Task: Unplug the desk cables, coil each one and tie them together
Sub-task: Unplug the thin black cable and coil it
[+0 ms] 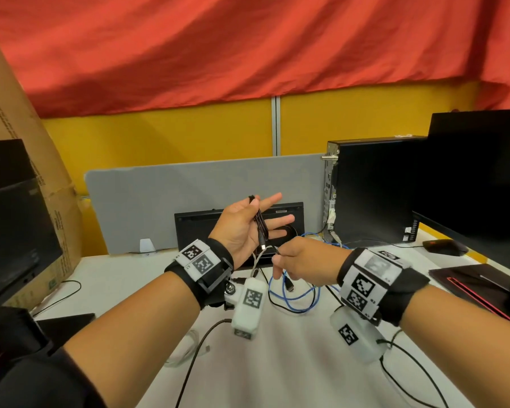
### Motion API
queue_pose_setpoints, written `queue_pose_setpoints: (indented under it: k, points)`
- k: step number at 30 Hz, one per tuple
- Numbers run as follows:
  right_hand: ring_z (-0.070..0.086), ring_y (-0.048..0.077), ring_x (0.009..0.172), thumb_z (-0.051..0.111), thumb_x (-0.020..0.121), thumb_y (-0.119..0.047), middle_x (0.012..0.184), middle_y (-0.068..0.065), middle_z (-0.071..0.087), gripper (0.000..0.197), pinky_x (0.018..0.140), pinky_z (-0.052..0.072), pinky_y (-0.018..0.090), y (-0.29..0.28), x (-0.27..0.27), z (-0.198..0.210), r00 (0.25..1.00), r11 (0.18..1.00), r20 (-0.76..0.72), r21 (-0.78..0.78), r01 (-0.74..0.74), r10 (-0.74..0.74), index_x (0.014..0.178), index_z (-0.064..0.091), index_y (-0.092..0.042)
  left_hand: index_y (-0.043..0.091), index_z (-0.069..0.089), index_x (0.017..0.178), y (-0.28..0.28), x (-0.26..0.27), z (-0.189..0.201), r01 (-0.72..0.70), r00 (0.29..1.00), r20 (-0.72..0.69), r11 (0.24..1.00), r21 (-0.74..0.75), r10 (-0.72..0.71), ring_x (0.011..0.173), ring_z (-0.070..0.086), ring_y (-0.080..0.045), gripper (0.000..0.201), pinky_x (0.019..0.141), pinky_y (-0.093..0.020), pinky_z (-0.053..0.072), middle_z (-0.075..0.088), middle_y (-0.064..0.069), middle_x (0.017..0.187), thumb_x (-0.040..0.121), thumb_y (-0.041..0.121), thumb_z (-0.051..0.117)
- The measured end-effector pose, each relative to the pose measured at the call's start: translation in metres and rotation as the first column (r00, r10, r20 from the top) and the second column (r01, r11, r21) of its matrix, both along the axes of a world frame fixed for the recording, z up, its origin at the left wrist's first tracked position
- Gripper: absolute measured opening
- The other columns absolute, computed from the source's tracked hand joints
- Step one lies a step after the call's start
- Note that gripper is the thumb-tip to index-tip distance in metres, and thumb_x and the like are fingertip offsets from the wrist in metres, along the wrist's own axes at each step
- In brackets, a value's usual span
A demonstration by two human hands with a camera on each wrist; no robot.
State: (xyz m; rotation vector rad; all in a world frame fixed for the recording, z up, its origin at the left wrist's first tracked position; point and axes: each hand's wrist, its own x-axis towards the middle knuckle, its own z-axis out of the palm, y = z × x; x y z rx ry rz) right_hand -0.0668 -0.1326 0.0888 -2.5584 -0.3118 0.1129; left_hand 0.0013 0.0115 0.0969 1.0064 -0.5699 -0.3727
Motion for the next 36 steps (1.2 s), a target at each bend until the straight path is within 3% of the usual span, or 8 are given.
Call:
queue_pose_setpoints:
  k: [2,4,7,10,12,25,29,36]
  points:
    - [0.05,0.017,0.063,0.043,0.1,-0.031,0.069,0.001,0.054,0.034,0.06,0.044,0.028,0.001,-0.004,0.01,1.0,0.998,0.012,-0.05,-0.025,0.025,0.078,0.067,-0.022,0.009,0.039,0.116,0.001,0.001,-0.003,-0.023,0.999,0.027,0.998,0.059,0.021,0.104,0.066,-0.043,0.016,0.09,-0.063,0.048,0.06,-0.013,0.132,0.106,0.018,0.03]
    - [0.047,0.005,0.048,0.048,0.099,-0.026,0.057,-0.012,0.056,0.029,0.049,0.039,0.014,-0.001,-0.007,0.02,0.998,0.997,0.04,-0.062,-0.043,0.046,0.084,0.071,-0.016,0.014,0.038,0.124,0.001,0.0,-0.003,-0.042,0.997,0.067,0.992,0.119,0.034,0.1,0.068,-0.041,0.02,0.09,-0.063,0.05,0.062,-0.012,0.131,0.106,0.019,0.03]
    - [0.04,0.003,0.036,0.054,0.096,-0.021,0.048,-0.025,0.055,0.026,0.039,0.031,0.01,-0.01,-0.007,0.035,0.992,1.0,0.121,0.014,-0.017,0.015,0.079,0.073,-0.013,0.012,0.026,0.144,0.002,-0.004,-0.005,-0.078,0.989,0.139,0.959,0.273,0.041,0.084,0.073,-0.031,0.038,0.079,-0.046,0.057,0.067,-0.012,0.122,0.107,0.016,0.028]
    - [0.046,0.009,0.052,0.06,0.093,-0.031,0.06,0.0,0.06,0.026,0.055,0.039,0.025,-0.02,-0.002,0.047,0.968,0.993,0.25,0.117,0.01,-0.04,0.074,0.073,-0.018,0.007,0.043,0.138,0.005,-0.008,-0.011,-0.059,0.983,0.18,0.894,0.443,-0.024,0.086,0.072,-0.035,0.035,0.1,-0.059,0.043,0.071,-0.015,0.112,0.106,0.015,0.029]
    - [0.047,0.005,0.052,0.064,0.09,-0.035,0.057,-0.003,0.057,0.023,0.057,0.041,0.025,-0.026,0.004,0.05,0.938,0.992,0.338,0.117,0.04,-0.077,0.073,0.074,-0.021,0.01,0.052,0.13,0.006,-0.013,-0.012,0.012,0.982,0.163,0.882,0.471,-0.1,0.071,0.072,-0.027,0.034,0.091,-0.054,0.05,0.071,-0.019,0.107,0.106,0.017,0.029]
    - [0.058,-0.009,0.055,0.061,0.093,-0.028,0.062,-0.021,0.067,0.016,0.05,0.039,0.004,-0.045,0.03,0.017,0.819,0.902,0.503,0.429,0.043,-0.278,0.092,0.077,-0.024,-0.002,0.046,0.137,0.004,-0.02,-0.002,0.306,0.951,-0.092,0.943,0.135,-0.295,0.044,0.038,-0.009,0.042,0.096,-0.072,0.038,0.053,-0.005,0.064,0.104,0.019,0.032]
    - [0.065,0.005,0.084,0.051,0.098,-0.03,0.088,-0.007,0.073,0.023,0.072,0.049,0.02,-0.046,0.036,0.007,0.829,0.912,0.475,0.398,0.097,-0.296,0.101,0.074,-0.03,-0.003,0.044,0.139,0.006,-0.021,0.001,0.378,0.92,-0.136,0.923,0.071,-0.367,0.041,0.035,-0.008,0.047,0.1,-0.071,0.035,0.047,-0.002,0.059,0.105,0.025,0.031]
    - [0.059,0.021,0.076,0.039,0.102,-0.02,0.081,-0.006,0.06,0.025,0.077,0.051,0.039,-0.031,0.033,-0.028,0.961,0.988,0.238,0.101,0.117,-0.138,0.092,0.061,-0.027,-0.006,0.033,0.141,-0.001,-0.016,0.015,0.218,0.972,-0.085,0.976,-0.029,-0.22,0.042,0.041,-0.006,0.047,0.102,-0.061,0.036,0.062,-0.003,0.07,0.103,0.021,0.037]
